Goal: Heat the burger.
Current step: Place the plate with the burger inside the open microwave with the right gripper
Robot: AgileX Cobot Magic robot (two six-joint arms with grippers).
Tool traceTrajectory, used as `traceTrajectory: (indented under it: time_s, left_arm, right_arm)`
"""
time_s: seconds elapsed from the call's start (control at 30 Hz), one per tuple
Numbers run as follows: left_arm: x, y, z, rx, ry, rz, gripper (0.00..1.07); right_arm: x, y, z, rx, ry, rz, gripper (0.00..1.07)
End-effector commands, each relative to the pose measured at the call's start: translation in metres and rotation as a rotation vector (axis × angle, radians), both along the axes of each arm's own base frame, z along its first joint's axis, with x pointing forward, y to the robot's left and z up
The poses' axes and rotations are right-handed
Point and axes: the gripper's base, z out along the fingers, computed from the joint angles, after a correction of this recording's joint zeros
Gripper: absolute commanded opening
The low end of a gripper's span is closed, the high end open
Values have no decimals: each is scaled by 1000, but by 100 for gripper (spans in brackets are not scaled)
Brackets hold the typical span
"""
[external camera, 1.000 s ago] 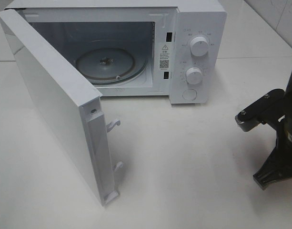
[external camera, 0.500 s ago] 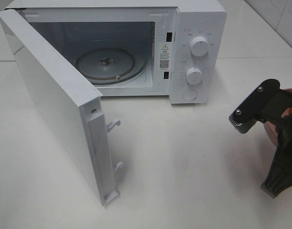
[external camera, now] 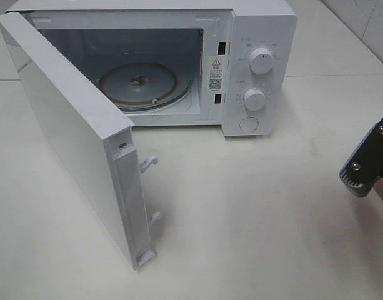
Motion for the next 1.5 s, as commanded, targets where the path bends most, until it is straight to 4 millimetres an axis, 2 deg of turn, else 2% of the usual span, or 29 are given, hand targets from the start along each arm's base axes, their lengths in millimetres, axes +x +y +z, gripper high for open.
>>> traceTrajectory:
  time_s: [0.03, 0.17, 0.27, 0.67, 0.97, 1.2, 1.5]
  left_arm:
    - [-1, 0, -1, -2, 0, 0, 98]
    - [-1, 0, -1, -2, 0, 0, 98]
    - [-1, 0, -1, -2, 0, 0, 98]
    - [-1, 0, -1, -2, 0, 0, 98]
    - [-1, 0, -1, -2, 0, 0, 98]
    - [-1, 0, -1, -2, 0, 0, 98]
    - [-1, 0, -1, -2, 0, 0, 98]
  right_arm:
    - [-1, -6, 6, -60, -27, 65, 0]
    - [-2, -6, 6, -72, -19, 110, 0]
    - [-6, 0, 3, -114, 12, 252, 0]
    - [-4, 13, 3, -118, -7, 510, 0]
    - [-1, 19, 4, -203, 8, 800, 1]
    - [0, 23, 4, -213, -8, 894, 1]
    - [0, 33, 4, -129, -51, 960, 0]
